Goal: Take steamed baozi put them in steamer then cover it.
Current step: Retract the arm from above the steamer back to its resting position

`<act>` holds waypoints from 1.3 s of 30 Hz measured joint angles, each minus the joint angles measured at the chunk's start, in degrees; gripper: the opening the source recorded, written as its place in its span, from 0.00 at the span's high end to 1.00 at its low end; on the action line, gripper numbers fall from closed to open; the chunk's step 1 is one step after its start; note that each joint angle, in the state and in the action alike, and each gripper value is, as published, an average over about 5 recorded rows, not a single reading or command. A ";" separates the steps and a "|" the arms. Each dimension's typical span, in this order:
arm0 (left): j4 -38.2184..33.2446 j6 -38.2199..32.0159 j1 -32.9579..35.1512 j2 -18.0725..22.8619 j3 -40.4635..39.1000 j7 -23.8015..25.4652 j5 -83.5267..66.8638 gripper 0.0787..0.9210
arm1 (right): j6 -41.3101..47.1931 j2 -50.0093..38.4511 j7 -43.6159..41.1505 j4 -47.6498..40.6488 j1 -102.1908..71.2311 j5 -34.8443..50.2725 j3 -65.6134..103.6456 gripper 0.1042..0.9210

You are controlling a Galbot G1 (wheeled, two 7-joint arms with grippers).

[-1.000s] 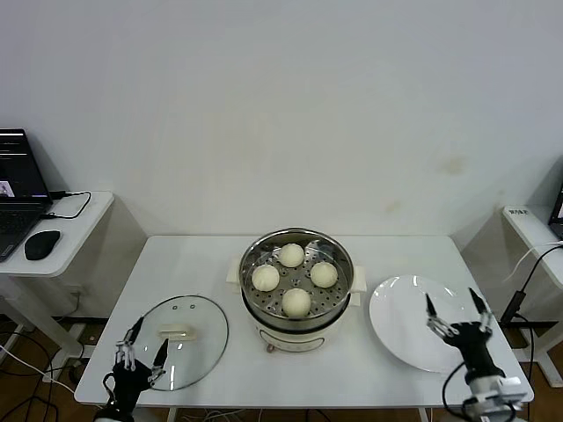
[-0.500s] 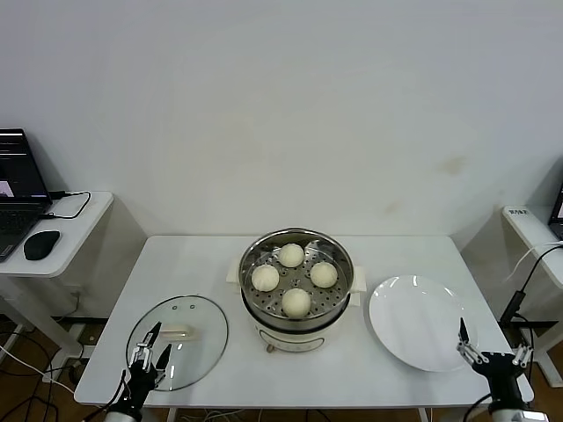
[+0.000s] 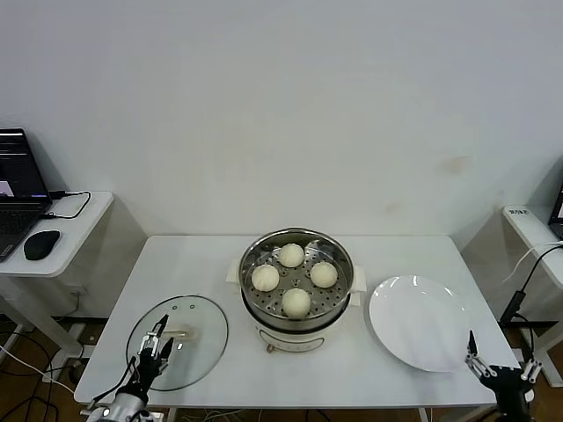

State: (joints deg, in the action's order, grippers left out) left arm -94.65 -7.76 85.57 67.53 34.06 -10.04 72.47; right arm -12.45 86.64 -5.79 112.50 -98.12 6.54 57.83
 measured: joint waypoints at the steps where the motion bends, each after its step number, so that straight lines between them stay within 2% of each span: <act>1: 0.54 0.00 -0.61 -0.17 -0.15 0.07 0.06 0.12 | -0.05 0.14 0.02 -0.06 -0.04 -0.11 0.05 0.12; 14: 4.83 0.41 -6.42 -1.83 -1.62 1.25 -0.10 0.12 | -0.64 1.36 0.14 -0.93 -0.06 -1.39 0.01 0.12; 23: 6.88 0.56 -8.66 -1.22 -2.35 1.44 -1.46 0.12 | -0.92 1.64 0.16 -1.16 -0.25 -2.29 -0.32 0.12; 26: 7.43 0.69 -9.00 -1.00 -2.53 1.47 -1.99 0.17 | -0.93 1.68 0.16 -1.26 -0.25 -2.57 -0.59 0.12; 39: 9.95 0.57 -9.59 -0.35 -2.78 0.93 -3.54 0.62 | -1.14 1.61 0.15 -1.91 -0.10 -3.25 -1.28 0.12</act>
State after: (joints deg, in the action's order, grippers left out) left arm -84.70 -7.20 75.99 67.19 31.28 -9.11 68.93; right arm -13.59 88.25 -5.64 110.59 -98.22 3.29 56.55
